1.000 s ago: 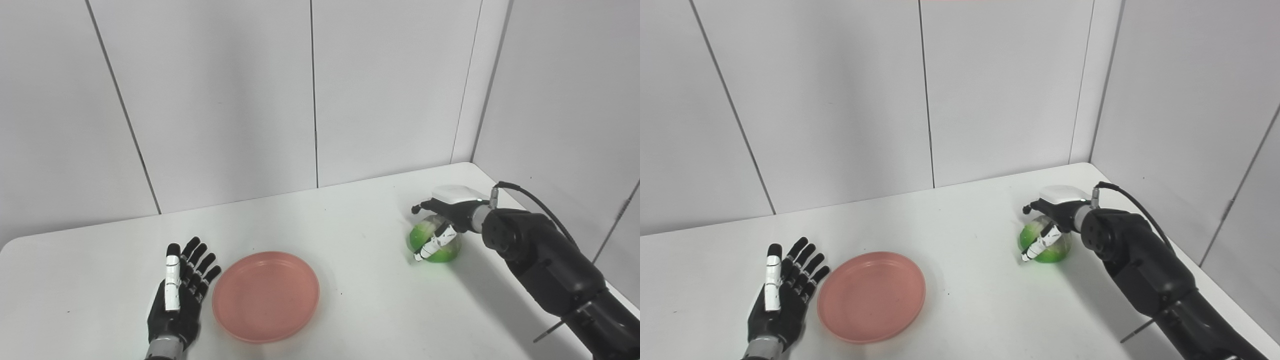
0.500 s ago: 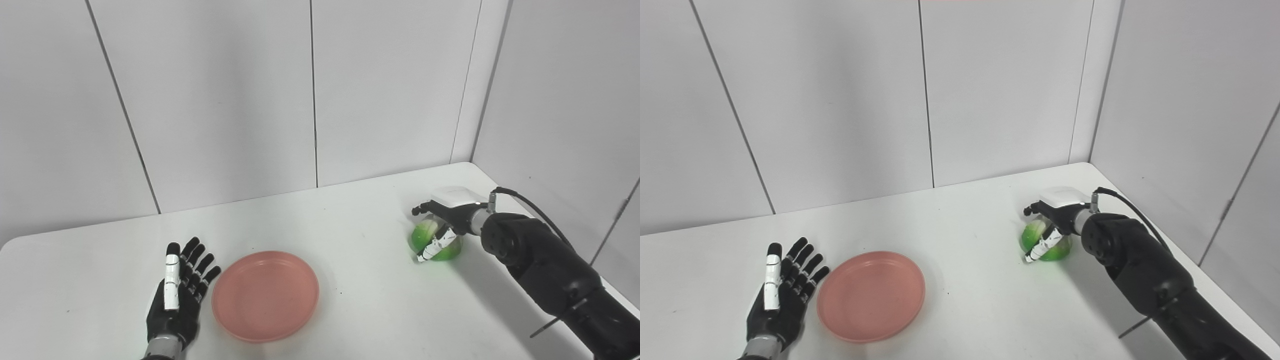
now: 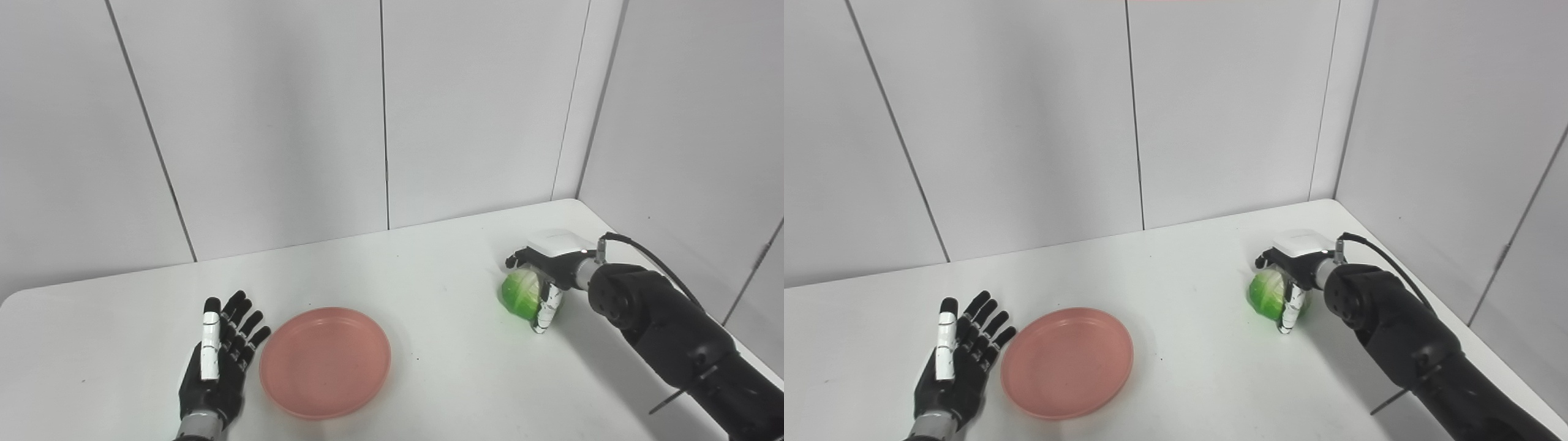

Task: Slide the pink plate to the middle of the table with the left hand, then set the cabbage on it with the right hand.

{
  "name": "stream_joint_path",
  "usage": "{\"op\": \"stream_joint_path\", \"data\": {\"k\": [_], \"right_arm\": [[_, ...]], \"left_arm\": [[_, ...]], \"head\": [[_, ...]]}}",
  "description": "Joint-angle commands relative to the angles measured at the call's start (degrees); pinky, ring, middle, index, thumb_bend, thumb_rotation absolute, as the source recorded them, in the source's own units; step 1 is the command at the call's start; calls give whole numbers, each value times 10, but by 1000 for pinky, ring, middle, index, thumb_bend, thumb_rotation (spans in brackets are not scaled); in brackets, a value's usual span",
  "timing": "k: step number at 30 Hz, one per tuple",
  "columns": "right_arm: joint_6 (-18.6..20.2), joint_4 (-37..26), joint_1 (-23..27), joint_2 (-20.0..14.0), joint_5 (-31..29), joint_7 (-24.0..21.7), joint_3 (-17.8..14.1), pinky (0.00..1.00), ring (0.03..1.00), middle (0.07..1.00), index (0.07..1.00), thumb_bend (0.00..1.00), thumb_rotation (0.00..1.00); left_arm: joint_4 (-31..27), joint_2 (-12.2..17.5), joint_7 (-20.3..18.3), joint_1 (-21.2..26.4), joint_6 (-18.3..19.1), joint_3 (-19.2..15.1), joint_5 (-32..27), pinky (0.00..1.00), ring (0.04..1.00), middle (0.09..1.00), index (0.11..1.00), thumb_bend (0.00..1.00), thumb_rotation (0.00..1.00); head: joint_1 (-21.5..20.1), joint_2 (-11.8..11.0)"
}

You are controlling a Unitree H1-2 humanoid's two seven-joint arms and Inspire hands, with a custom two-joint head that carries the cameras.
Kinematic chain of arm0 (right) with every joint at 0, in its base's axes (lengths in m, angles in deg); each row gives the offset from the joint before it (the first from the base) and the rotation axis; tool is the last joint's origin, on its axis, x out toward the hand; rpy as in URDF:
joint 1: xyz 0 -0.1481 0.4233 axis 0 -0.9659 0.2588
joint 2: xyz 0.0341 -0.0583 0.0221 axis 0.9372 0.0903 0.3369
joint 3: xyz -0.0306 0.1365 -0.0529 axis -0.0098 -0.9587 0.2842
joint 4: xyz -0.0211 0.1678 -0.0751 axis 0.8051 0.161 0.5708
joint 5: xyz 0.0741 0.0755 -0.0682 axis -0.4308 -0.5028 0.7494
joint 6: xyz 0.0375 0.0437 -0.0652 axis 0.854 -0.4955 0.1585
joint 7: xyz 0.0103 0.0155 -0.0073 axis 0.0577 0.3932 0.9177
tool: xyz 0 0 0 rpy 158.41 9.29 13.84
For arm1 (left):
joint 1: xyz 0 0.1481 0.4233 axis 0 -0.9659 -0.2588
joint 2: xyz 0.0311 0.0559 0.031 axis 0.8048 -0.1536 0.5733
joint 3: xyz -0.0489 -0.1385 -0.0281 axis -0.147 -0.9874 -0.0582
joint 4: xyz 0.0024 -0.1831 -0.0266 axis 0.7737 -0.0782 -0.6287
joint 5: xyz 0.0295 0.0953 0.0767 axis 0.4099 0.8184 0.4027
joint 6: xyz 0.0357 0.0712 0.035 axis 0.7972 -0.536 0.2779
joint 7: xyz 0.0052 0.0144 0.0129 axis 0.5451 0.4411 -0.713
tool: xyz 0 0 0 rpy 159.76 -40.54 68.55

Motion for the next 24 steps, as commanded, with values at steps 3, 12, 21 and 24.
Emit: {"op": "stream_joint_path", "data": {"k": [3, 12, 21, 24], "right_arm": [[-12, 4, -3, -16, -13, -22, 5, 410, 483, 787, 786, 580, 0], [-14, 5, -4, -21, -32, -31, 6, 382, 461, 770, 803, 520, 0], [2, -67, -9, -17, -113, -73, -34, 531, 457, 729, 820, 525, 0], [2, -112, -3, -18, -125, -84, -38, 510, 455, 710, 810, 525, 0]], "left_arm": [[2, 0, 7, -2, 17, 2, 4, 851, 912, 954, 863, 744, 862], [-5, -3, 10, -4, 22, 1, 2, 833, 907, 955, 860, 729, 865], [2, -3, 12, -2, 22, -1, 1, 833, 893, 949, 843, 728, 859], [0, -4, 14, -2, 26, 0, 4, 833, 893, 949, 844, 726, 866]], "head": [[1, 3], [3, 5], [7, 8], [10, 10]]}}
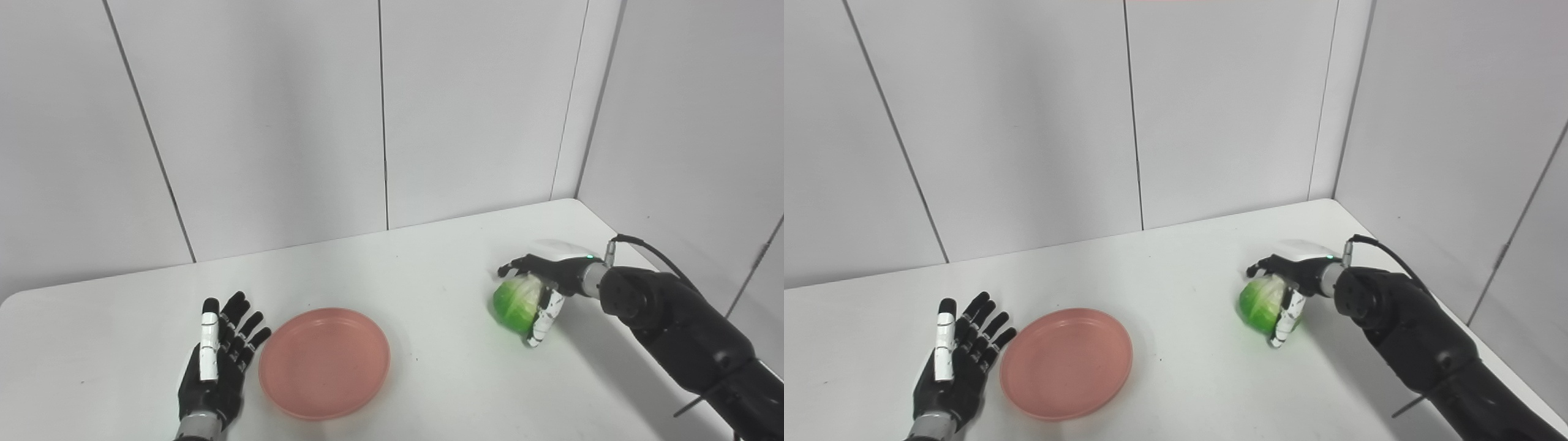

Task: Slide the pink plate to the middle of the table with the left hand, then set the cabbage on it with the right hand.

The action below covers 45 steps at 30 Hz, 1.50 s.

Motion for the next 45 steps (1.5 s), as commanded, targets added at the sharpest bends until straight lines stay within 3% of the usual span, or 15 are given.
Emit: {"op": "stream_joint_path", "data": {"k": [1, 6, 11, 13, 16, 23, 27, 31, 39, 45], "right_arm": [[3, -36, 25, -7, -10, -3, -13, 505, 454, 708, 811, 525, 0], [-23, -113, 45, 6, -18, 14, -27, 431, 451, 681, 805, 526, 0], [-35, -164, 64, 21, 0, 20, -18, 328, 451, 607, 702, 522, 0], [-43, -178, 70, 28, -1, 18, -14, 324, 451, 593, 685, 522, 0], [-47, -200, 81, 40, -3, 5, -6, 334, 451, 501, 662, 532, 0], [-78, -212, 98, 59, 12, -4, 21, 322, 450, 491, 663, 534, 0], [-108, -191, 118, 85, 25, -7, 55, 344, 449, 491, 667, 533, 0], [-138, -164, 124, 108, 27, 1, 70, 336, 449, 491, 662, 533, 0], [-194, -55, 123, 165, 55, 31, 104, 348, 451, 492, 666, 532, 0], [-237, 22, 122, 188, 75, 63, 122, 355, 452, 493, 666, 533, 0]], "left_arm": [[4, -3, 11, -1, 21, 2, 4, 834, 894, 949, 845, 726, 868], [4, -11, 18, 0, 24, 1, 2, 843, 899, 944, 841, 719, 858], [-1, -17, 24, 0, 26, 4, 5, 829, 892, 941, 833, 726, 858], [-2, -20, 26, -1, 25, 5, 5, 827, 891, 942, 832, 726, 859], [-4, -26, 31, -2, 27, 8, 7, 834, 890, 941, 835, 729, 863], [-3, -52, 53, -4, 26, 15, 18, 808, 872, 918, 826, 734, 849], [4, -68, 65, -2, 15, 26, 35, 781, 847, 901, 817, 721, 863], [21, -82, 70, 3, 0, 30, 45, 784, 847, 903, 802, 709, 870], [31, -93, 82, 5, -11, 28, 58, 784, 848, 902, 801, 717, 869], [32, -88, 84, 4, -13, 26, 69, 770, 840, 897, 797, 719, 888]], "head": [[3, 2], [9, 5], [21, 8], [29, 10], [42, 12], [101, 12], [152, 17], [188, 19], [218, 22], [228, 25]]}}
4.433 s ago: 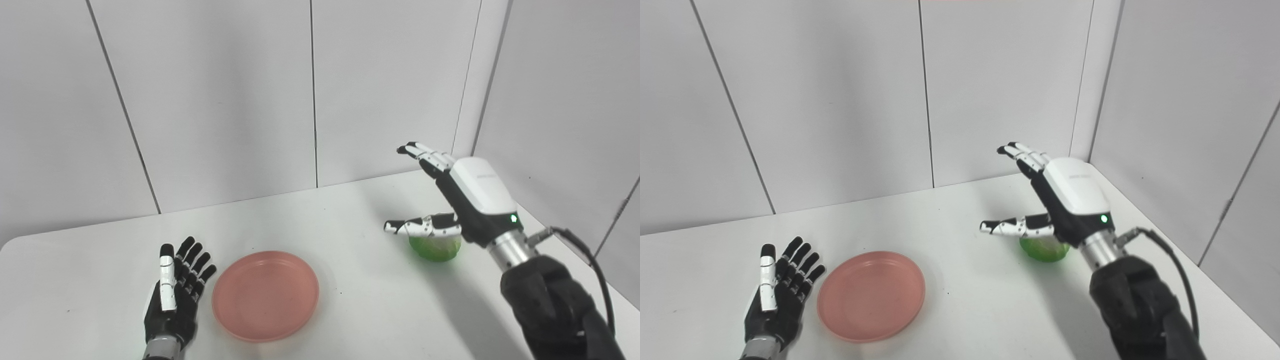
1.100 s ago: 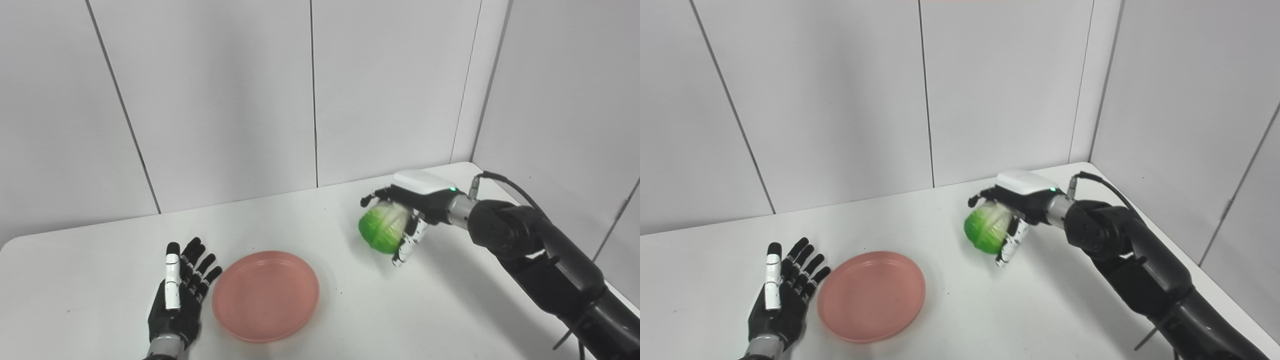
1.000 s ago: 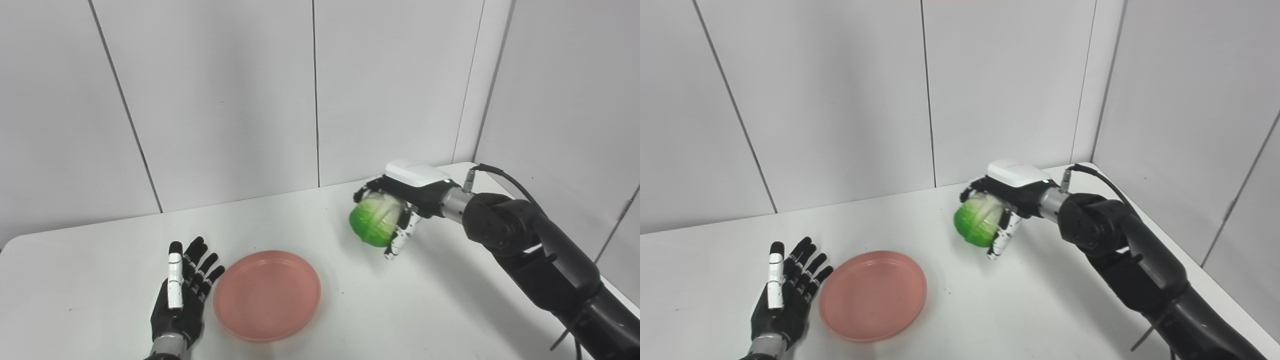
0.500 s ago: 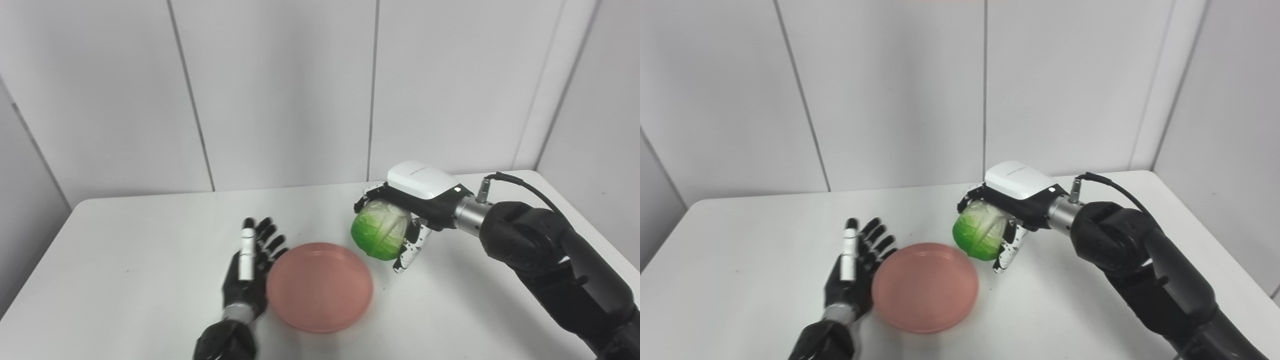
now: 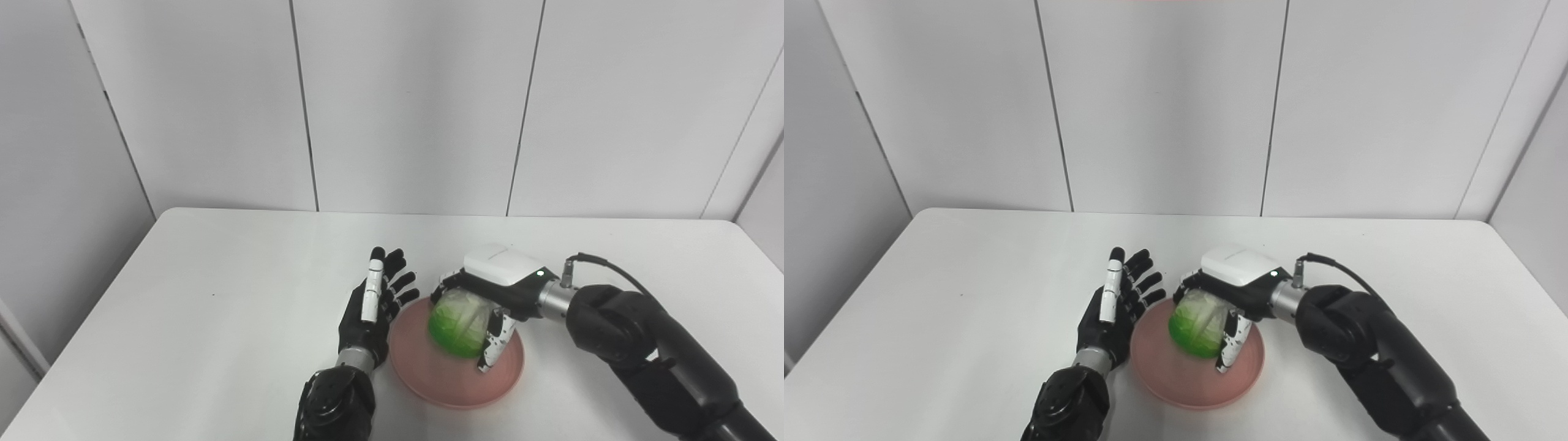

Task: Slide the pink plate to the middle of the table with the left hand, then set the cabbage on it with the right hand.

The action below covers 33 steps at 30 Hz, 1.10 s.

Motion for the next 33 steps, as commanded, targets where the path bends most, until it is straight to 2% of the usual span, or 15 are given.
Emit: {"op": "stream_joint_path", "data": {"k": [1, 10, 16, 18, 19, 23, 24, 26, 28, 29, 30, 31, 33], "right_arm": [[-31, 7, 28, 4, 4, 27, -3, 358, 453, 493, 668, 533, 0], [-50, 59, 32, 12, 24, 37, 10, 399, 457, 496, 688, 532, 0], [-51, 64, 27, 11, 25, 45, 11, 363, 456, 496, 682, 533, 0], [-52, 61, 25, 11, 18, 43, 9, 364, 467, 547, 687, 653, 70], [-51, 58, 24, 10, 13, 39, 7, 368, 478, 600, 690, 781, 131], [-50, 42, 23, 4, 0, 25, 5, 410, 512, 630, 707, 969, 345], [-49, 37, 23, 1, -5, 18, 5, 423, 522, 632, 714, 985, 382], [-41, 21, 23, -8, -14, -9, 4, 499, 592, 672, 744, 998, 439], [-27, 2, 24, -17, -18, -39, 3, 645, 722, 757, 801, 1000, 516], [-21, -14, 23, -25, -19, -54, 1, 672, 747, 773, 811, 1000, 531], [-18, -25, 22, -31, -19, -64, -2, 866, 872, 836, 832, 1000, 596], [-6, -43, 19, -36, -23, -74, -10, 932, 922, 861, 840, 1000, 627], [15, -76, 11, -40, -38, -85, -28, 983, 980, 890, 848, 1000, 672]], "left_arm": [[13, 0, 13, -7, 13, -4, 4, 782, 844, 901, 798, 714, 888], [10, -1, 11, -10, 20, -11, -4, 771, 835, 898, 786, 714, 870], [11, 2, 9, -9, 24, -10, -2, 767, 830, 889, 780, 718, 886], [9, 2, 6, -10, 25, -10, -5, 771, 835, 891, 781, 715, 883], [7, 2, 5, -10, 26, -11, -7, 779, 844, 898, 785, 708, 883], [5, 1, 2, -11, 28, -10, -9, 793, 858, 908, 783, 705, 877], [5, 1, 2, -12, 27, -9, -7, 788, 855, 906, 781, 705, 876], [5, 1, 5, -12, 29, -9, -4, 777, 850, 906, 785, 706, 881], [5, 1, 7, -12, 30, -10, -4, 761, 844, 902, 783, 721, 876], [2, 1, 7, -12, 31, -11, -5, 760, 844, 902, 783, 724, 875], [1, 2, 8, -12, 33, -11, -6, 770, 846, 903, 789, 719, 875], [2, 3, 9, -12, 30, -13, -4, 774, 845, 901, 789, 720, 873], [7, 7, 10, -10, 20, -14, 0, 778, 842, 895, 783, 728, 864]], "head": [[2, 1], [-2, 4], [-6, 4], [-8, 4], [-8, 4], [-10, 6], [-10, 6], [-11, 6], [-11, 6], [-13, 5], [-13, 5], [-13, 5], [-14, 4]]}}
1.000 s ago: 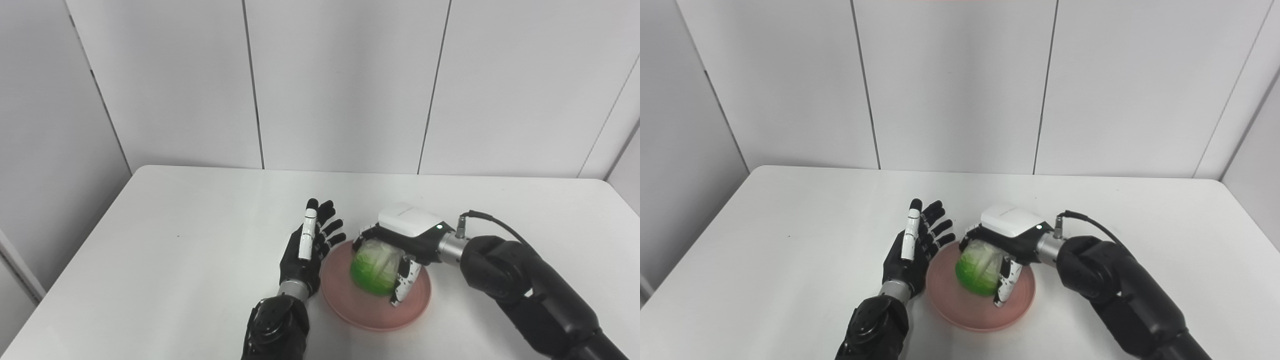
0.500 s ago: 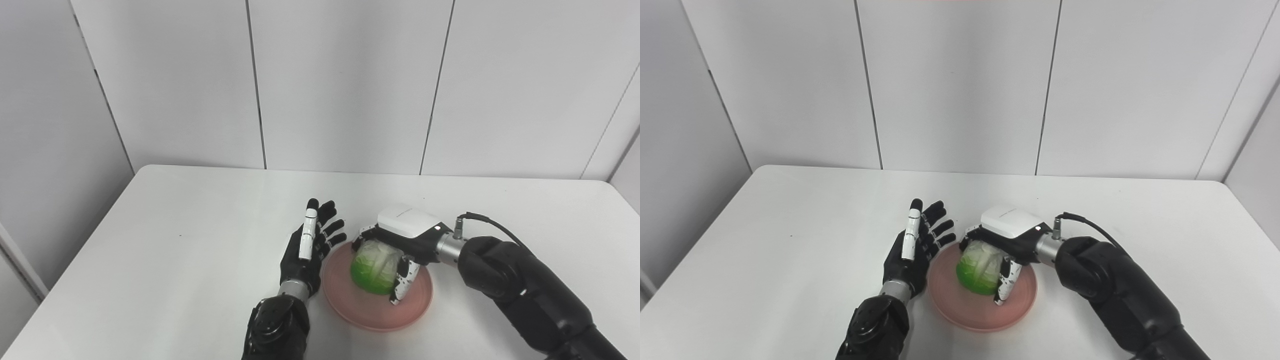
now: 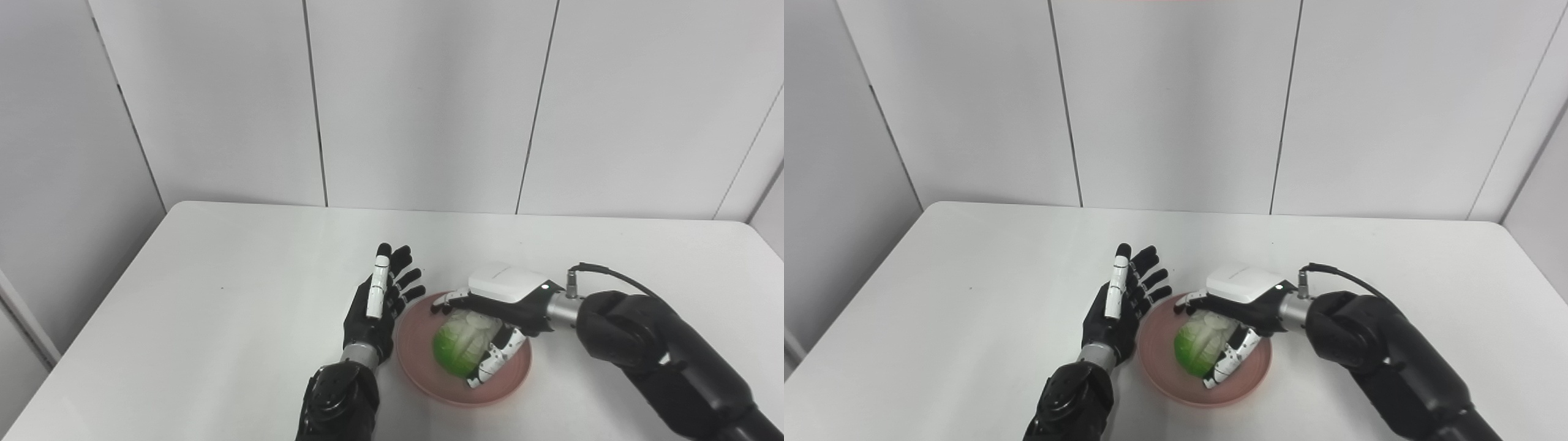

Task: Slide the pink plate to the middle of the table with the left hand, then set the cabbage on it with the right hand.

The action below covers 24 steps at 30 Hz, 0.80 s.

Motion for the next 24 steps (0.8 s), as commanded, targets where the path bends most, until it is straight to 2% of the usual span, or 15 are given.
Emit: {"op": "stream_joint_path", "data": {"k": [1, 3, 6, 9, 11, 12, 14, 15, 16, 17, 18, 20, 23, 24], "right_arm": [[33, -51, 13, -11, -30, -5, -35, 993, 992, 906, 848, 1000, 682], [50, -81, 4, -12, -45, -7, -55, 999, 999, 933, 848, 1000, 695], [56, -100, -14, -10, -50, 16, -83, 1000, 1000, 951, 850, 1000, 702], [39, -94, -42, 0, -50, 77, -115, 1000, 1000, 956, 852, 1000, 740], [49, -94, -68, 13, -50, 120, -142, 1000, 1000, 965, 864, 1000, 825], [53, -93, -80, 21, -51, 142, -155, 1000, 1000, 959, 875, 983, 925], [67, -86, -102, 40, -55, 179, -179, 1000, 985, 940, 889, 884, 987], [73, -75, -114, 56, -76, 198, -198, 1000, 985, 940, 889, 884, 987], [76, -66, -121, 67, -92, 210, -209, 947, 954, 922, 886, 819, 995], [86, -58, -129, 82, -110, 222, -223, 928, 944, 917, 885, 796, 998], [92, -53, -134, 91, -120, 229, -232, 863, 921, 908, 881, 765, 1000], [105, -40, -145, 117, -149, 248, -252, 817, 899, 896, 873, 754, 1000], [100, -5, -160, 155, -193, 286, -279, 767, 866, 886, 866, 740, 1000], [93, 9, -165, 168, -211, 298, -288, 751, 851, 886, 863, 707, 987]], "left_arm": [[14, 8, 12, -8, 9, -6, 4, 778, 854, 900, 787, 730, 865], [18, 11, 12, -6, -4, -8, 6, 784, 865, 903, 794, 728, 846], [21, 17, 15, -6, -17, -7, 12, 840, 881, 898, 804, 738, 859], [12, 22, 13, -8, -17, -9, 9, 894, 900, 901, 807, 753, 878], [2, 29, 13, -11, -25, -7, 17, 914, 908, 901, 811, 763, 904], [-3, 32, 15, -12, -27, -6, 22, 931, 912, 902, 816, 765, 922], [-13, 38, 19, -16, -29, -6, 31, 937, 906, 896, 817, 774, 923], [-17, 42, 22, -19, -36, -6, 38, 937, 906, 896, 817, 774, 923], [-19, 45, 24, -21, -41, -6, 43, 932, 902, 892, 820, 774, 910], [-20, 49, 25, -23, -49, -7, 47, 930, 900, 891, 821, 773, 905], [-21, 51, 25, -24, -55, -7, 50, 938, 902, 890, 827, 762, 899], [-24, 60, 24, -28, -71, -3, 62, 953, 911, 896, 840, 755, 898], [-22, 93, 44, -32, -113, 23, 139, 996, 943, 908, 890, 750, 946], [-20, 103, 50, -32, -126, 28, 156, 999, 949, 909, 899, 749, 945]], "head": [[0, 0], [-1, -1], [-1, -3], [-2, -4], [-1, -2], [-1, -2], [-3, -1], [-6, -1], [-6, -1], [-7, -1], [-7, -1], [-8, 0], [-10, 3], [-11, 3]]}}
